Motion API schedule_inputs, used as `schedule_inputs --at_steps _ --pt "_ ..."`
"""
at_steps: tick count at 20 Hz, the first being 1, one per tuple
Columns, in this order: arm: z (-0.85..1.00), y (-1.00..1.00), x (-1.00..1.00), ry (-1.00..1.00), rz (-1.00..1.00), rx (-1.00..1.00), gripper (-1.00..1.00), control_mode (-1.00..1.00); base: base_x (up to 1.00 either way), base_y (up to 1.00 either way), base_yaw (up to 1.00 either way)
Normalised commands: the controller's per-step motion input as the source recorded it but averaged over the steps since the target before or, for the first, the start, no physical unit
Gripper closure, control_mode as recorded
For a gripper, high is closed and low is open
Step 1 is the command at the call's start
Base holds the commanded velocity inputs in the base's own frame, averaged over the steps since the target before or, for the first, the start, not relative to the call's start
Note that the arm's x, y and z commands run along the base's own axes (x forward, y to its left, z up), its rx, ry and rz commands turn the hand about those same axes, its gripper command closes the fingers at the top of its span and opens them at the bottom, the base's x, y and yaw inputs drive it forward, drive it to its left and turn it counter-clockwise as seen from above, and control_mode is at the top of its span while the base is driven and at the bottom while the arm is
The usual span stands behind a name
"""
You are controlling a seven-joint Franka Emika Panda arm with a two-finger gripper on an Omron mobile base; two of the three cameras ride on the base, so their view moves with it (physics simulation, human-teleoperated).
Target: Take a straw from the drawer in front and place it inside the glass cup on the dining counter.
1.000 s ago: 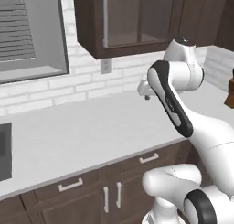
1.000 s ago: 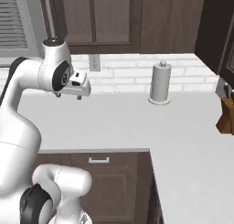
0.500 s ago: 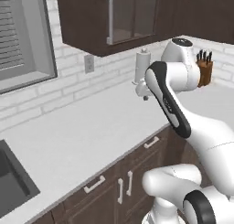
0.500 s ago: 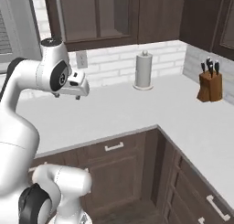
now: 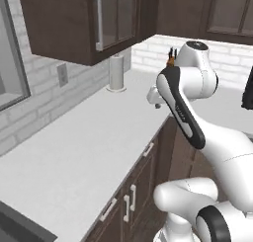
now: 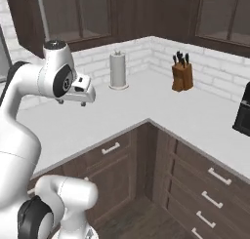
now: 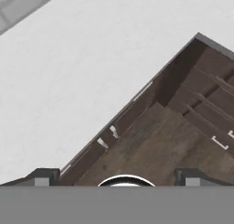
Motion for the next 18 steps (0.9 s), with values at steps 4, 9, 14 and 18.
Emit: schedule_inputs --at_steps 4,9,14,18 --pt "0.00 0.00 0.00 0.00 0.00 0.00 -1.00 1.00 0.00 0.49 -0.49" --pt "0.00 0.00 0.00 0.00 0.00 0.00 -1.00 1.00 0.00 0.52 -0.47" --pt "0.00 0.30 -0.02 0.08 -0.33 0.20 -1.00 -1.00 0.00 0.12 -0.09" --pt "0.00 -0.25 0.00 0.11 -0.26 0.33 -1.00 -1.00 0.00 0.00 0.00"
